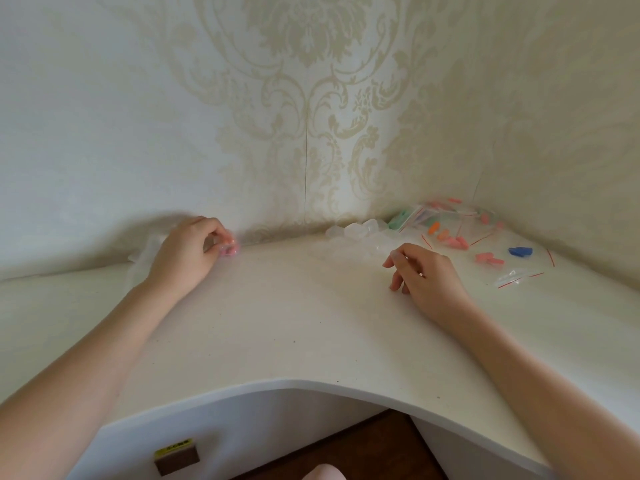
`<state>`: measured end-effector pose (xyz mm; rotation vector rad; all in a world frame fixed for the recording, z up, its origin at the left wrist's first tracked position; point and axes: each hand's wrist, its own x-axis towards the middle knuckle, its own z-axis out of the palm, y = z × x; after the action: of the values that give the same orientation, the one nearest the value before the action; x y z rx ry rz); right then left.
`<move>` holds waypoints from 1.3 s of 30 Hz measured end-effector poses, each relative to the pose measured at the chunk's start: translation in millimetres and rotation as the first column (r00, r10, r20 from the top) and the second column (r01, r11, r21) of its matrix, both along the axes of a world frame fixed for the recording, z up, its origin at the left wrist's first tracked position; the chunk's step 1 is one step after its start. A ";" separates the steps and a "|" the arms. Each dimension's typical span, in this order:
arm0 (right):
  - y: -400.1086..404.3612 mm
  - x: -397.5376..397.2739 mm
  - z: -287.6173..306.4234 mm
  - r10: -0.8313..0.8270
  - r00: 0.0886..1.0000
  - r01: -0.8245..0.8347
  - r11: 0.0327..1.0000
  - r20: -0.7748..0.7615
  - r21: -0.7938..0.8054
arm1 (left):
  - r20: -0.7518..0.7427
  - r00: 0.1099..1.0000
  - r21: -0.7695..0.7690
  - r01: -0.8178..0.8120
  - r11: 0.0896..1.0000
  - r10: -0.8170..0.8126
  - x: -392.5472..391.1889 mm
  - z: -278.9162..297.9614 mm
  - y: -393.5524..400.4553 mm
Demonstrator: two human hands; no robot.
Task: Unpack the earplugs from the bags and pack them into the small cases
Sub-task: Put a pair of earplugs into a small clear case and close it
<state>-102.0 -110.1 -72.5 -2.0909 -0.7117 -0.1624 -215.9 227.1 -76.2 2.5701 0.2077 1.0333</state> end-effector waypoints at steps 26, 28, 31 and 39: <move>-89.7 47.9 9.8 -0.631 0.775 0.582 0.702 0.021 -0.411 | -0.055 0.869 0.321 0.482 0.816 -0.492 85.4 2.6 -228.7; -92.4 54.6 4.1 -0.617 0.787 0.547 0.711 -0.018 -0.441 | -0.081 0.867 0.253 0.495 0.831 -0.491 86.8 -3.7 -232.9; -92.1 62.3 0.5 -0.630 0.776 0.615 0.742 0.038 -0.267 | -0.097 0.881 0.050 0.470 0.881 -0.464 85.1 -4.7 -227.7; -50.3 24.5 35.3 -0.103 0.868 0.316 0.869 -0.485 0.382 | 0.068 0.878 -0.690 0.384 0.613 -0.474 92.6 8.1 -224.3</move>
<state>-77.5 -160.4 -37.2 -1.6582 -0.1287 0.0392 -123.3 2.8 -68.1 1.8421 -0.0143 0.4717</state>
